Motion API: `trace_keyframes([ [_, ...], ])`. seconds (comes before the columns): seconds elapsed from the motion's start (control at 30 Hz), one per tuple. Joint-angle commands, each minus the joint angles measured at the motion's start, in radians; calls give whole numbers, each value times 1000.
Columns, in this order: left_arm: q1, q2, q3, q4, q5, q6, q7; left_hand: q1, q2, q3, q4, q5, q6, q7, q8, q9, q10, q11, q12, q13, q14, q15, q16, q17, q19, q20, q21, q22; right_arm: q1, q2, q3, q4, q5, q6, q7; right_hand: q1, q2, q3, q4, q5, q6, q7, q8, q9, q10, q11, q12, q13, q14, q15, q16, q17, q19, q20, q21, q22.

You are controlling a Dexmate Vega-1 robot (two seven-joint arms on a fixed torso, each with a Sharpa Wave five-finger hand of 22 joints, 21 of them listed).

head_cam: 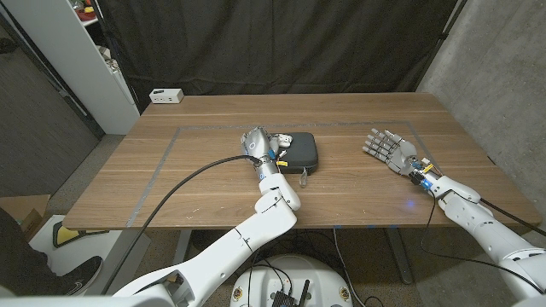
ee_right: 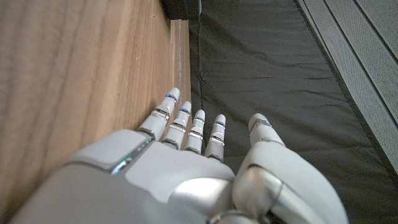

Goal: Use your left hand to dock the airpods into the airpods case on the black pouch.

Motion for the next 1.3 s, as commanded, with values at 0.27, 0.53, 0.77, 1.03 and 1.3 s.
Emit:
trace_keyframes([
  [0.27,-40,0,9,51,-19,-26,-26,0,-2,6,-1,2,0,-8,2,0,14,-3,-5,8,8,-146,-2,4,4,-8,9,4,-13,1,5,-14,7,-5,-11,-4,-2,1,-7,5,1,7,-1,2,1,-4,5,2,1,-82,6,1,5,7,6,3],
  [0.53,-57,11,24,62,-26,-25,-59,4,-8,7,-5,2,-9,-13,-5,-6,10,-3,-10,11,4,-144,-5,4,4,-8,13,5,-28,-3,10,-37,12,-9,-27,-5,-1,1,-6,5,1,7,-1,2,1,1,5,2,1,-81,7,1,3,8,6,3],
  [0.77,-68,31,45,49,-25,-8,-100,-2,-20,1,-5,3,-29,-20,-18,-13,-3,-3,-18,14,-5,-138,-8,4,1,-5,14,5,-30,-3,13,-33,14,-3,-24,-5,-1,1,-7,5,0,7,-1,2,1,0,5,2,2,-82,7,1,4,9,6,3],
  [1.03,-61,31,49,39,-20,4,-99,-12,-26,-5,-2,5,-43,-25,-29,-19,-9,-3,-24,17,-8,-135,-7,6,-1,-4,16,6,-38,-4,15,-36,18,-3,-18,-4,-1,1,-9,6,2,8,0,2,3,1,5,2,3,-82,7,0,5,8,6,3],
  [1.3,-49,33,47,26,-14,7,-88,-39,-43,-20,8,5,-75,-35,-49,-28,-15,-7,-30,21,-12,-134,-4,9,0,-7,19,6,-39,-4,15,-34,17,9,-10,-2,-1,2,-11,7,5,22,1,2,2,5,5,2,4,-81,7,0,5,9,6,3],
])
